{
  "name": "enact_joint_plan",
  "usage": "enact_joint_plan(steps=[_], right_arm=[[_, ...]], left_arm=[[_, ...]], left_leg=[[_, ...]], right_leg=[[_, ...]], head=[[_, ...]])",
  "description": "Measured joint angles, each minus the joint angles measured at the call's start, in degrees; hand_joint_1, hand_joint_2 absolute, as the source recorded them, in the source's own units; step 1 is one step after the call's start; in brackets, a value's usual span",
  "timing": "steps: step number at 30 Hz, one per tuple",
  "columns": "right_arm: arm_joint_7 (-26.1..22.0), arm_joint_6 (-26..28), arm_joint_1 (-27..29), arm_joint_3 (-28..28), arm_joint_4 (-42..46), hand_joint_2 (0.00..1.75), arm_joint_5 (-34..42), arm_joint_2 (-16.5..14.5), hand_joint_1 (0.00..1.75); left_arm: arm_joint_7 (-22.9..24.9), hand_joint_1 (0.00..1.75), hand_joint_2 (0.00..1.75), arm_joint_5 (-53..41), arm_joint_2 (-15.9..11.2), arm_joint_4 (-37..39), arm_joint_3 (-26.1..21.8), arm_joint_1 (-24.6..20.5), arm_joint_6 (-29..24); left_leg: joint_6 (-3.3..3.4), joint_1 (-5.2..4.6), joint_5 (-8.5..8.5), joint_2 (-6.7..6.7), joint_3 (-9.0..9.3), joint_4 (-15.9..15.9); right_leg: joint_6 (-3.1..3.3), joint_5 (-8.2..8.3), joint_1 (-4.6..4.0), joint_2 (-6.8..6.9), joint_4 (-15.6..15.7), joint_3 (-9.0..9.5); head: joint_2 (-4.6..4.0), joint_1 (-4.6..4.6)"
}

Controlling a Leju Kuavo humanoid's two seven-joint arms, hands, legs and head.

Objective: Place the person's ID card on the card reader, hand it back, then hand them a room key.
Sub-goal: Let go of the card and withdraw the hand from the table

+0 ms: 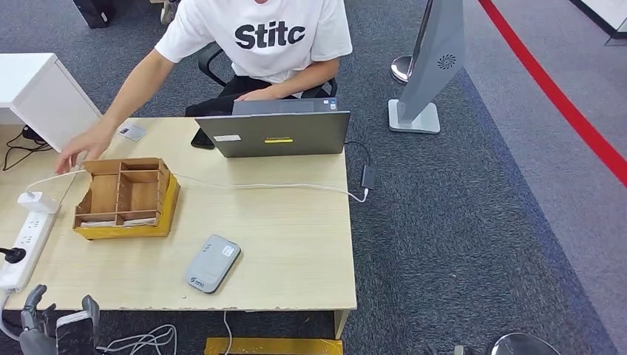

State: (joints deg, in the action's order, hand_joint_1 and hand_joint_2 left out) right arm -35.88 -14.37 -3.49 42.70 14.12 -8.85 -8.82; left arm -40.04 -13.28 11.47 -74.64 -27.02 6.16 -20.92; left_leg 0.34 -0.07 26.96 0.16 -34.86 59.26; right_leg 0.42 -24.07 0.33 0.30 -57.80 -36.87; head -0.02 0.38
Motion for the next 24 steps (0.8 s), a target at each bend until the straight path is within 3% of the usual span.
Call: enact_joint_plan(steps=[1,2,12,14,15,18,19,24], right_arm=[[-0.1,0.1,0.1,-0.1,0.0,1.75,1.1,0.0,1.71],[-0.2,0.3,0.2,-0.3,0.0,1.75,2.0,0.0,1.75],[-1.3,0.5,0.4,-0.1,0.0,1.75,2.2,-0.2,1.75],[-1.3,0.3,0.4,0.0,0.0,1.75,1.9,-0.2,1.74],[-1.3,0.1,0.4,0.0,0.0,1.75,1.7,-0.2,1.38],[-1.3,-0.5,0.4,0.2,0.0,1.75,0.8,-0.2,0.08],[-1.3,-0.6,0.4,0.3,0.0,1.75,0.5,-0.2,0.00],[0.0,-1.7,0.1,0.9,0.0,1.75,-1.8,-0.1,0.00]], left_arm=[[0.0,1.75,1.75,0.3,-0.1,1.7,-0.7,0.0,0.4],[0.0,1.75,1.75,0.4,-0.2,3.3,-1.4,-0.1,0.9],[0.3,1.74,1.75,1.2,-1.9,22.4,-10.9,-2.6,6.6],[0.0,1.67,1.75,1.5,-2.3,25.7,-12.1,-3.1,7.4],[0.0,1.34,1.75,1.6,-2.6,27.6,-12.8,-3.6,7.9],[0.0,0.11,1.75,1.7,-3.8,34.1,-14.8,-5.0,9.2],[0.0,0.00,1.75,1.6,-4.3,36.3,-15.6,-5.5,9.6],[4.9,0.00,1.75,-0.4,-5.7,47.1,-19.2,-7.3,11.3]], left_leg=[[0.00,0.00,0.00,0.00,0.00,0.0],[0.00,0.00,0.00,0.01,0.00,0.0],[-0.01,0.00,0.02,-0.01,0.02,0.0],[-0.01,0.00,0.02,-0.02,0.01,0.0],[-0.01,0.00,0.02,-0.03,0.00,0.0],[-0.01,0.00,0.02,-0.03,0.01,0.0],[-0.01,0.00,0.02,-0.03,0.02,0.0],[0.00,-0.01,0.02,-0.03,0.02,0.0]], right_leg=[[0.00,0.00,0.00,0.00,0.0,0.00],[0.00,0.00,0.00,0.00,0.0,0.00],[-0.01,-0.02,0.00,0.00,0.0,0.00],[-0.02,-0.02,0.00,0.01,0.0,0.01],[-0.02,-0.02,0.00,0.02,0.0,0.02],[-0.02,-0.02,0.01,0.03,0.0,0.03],[-0.02,-0.02,0.01,0.03,0.0,0.03],[-0.02,-0.02,0.01,0.04,0.0,0.03]], head=[[0.00,0.00],[0.00,0.00],[0.00,-0.01],[0.00,-0.01],[0.00,-0.01],[0.00,0.00],[0.00,0.00],[0.00,-0.01]])
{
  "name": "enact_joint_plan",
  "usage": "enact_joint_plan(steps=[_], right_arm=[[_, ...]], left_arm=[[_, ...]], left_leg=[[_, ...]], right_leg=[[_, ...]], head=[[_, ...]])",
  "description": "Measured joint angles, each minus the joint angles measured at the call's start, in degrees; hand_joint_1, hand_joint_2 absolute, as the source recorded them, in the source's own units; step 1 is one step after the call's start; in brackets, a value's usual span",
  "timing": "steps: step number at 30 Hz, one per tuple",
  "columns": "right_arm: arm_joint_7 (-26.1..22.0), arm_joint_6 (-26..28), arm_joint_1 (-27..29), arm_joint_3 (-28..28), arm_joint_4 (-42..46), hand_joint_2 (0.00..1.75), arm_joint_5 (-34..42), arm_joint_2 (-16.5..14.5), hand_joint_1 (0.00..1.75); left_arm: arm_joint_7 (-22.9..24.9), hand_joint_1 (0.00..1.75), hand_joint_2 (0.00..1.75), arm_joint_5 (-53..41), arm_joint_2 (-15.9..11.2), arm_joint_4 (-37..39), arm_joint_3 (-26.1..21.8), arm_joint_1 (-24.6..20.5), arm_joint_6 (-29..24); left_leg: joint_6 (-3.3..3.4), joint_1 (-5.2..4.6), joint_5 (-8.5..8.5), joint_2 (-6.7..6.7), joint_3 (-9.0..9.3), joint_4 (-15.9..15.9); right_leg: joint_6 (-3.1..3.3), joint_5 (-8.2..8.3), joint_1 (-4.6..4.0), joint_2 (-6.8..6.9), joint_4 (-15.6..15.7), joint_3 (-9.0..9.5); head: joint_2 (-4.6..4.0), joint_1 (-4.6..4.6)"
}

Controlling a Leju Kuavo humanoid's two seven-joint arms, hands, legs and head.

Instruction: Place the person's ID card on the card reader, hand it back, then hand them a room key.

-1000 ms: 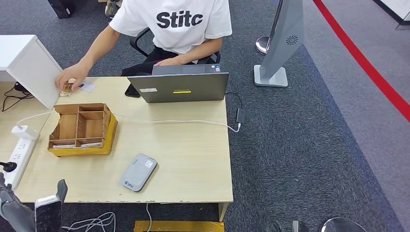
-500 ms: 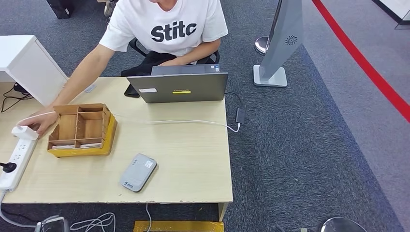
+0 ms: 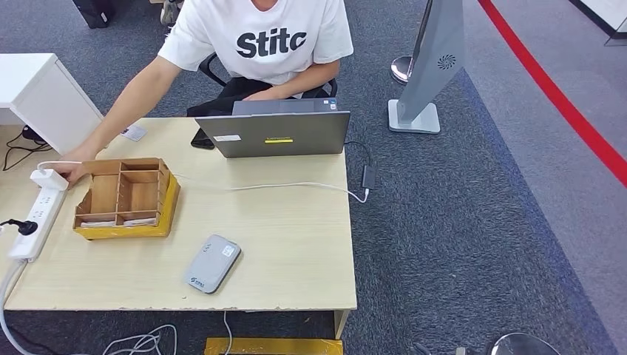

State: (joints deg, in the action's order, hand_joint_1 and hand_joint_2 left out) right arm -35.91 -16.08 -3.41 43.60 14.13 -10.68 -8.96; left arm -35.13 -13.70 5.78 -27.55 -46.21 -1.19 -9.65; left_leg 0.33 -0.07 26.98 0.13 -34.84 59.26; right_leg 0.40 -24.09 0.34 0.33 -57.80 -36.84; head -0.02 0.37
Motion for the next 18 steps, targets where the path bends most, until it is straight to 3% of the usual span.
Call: enact_joint_plan(steps=[3,8,18], right_arm=[[2.4,0.1,0.1,-1.3,0.1,1.75,-0.4,0.5,0.00],[6.9,2.1,1.3,-5.8,0.7,1.75,0.7,1.5,0.00],[15.5,6.3,4.2,-16.1,2.7,1.75,3.6,3.4,0.00]], left_arm=[[5.3,0.00,1.75,-0.5,-0.4,3.7,0.0,-0.2,0.8],[10.1,0.00,1.75,1.0,-1.2,6.3,3.0,0.3,2.0],[17.5,0.00,1.75,4.7,-2.5,6.9,13.7,2.7,4.2]], left_leg=[[0.01,0.00,0.01,0.01,0.01,0.0],[0.01,0.00,0.02,0.00,-0.01,0.0],[0.01,0.00,0.02,0.00,0.00,0.0]], right_leg=[[0.00,0.00,0.00,-0.01,0.0,0.00],[-0.01,-0.01,0.00,0.01,0.0,0.00],[-0.01,-0.01,0.00,0.00,0.0,0.00]], head=[[0.00,0.00],[0.00,0.01],[0.00,0.01]])
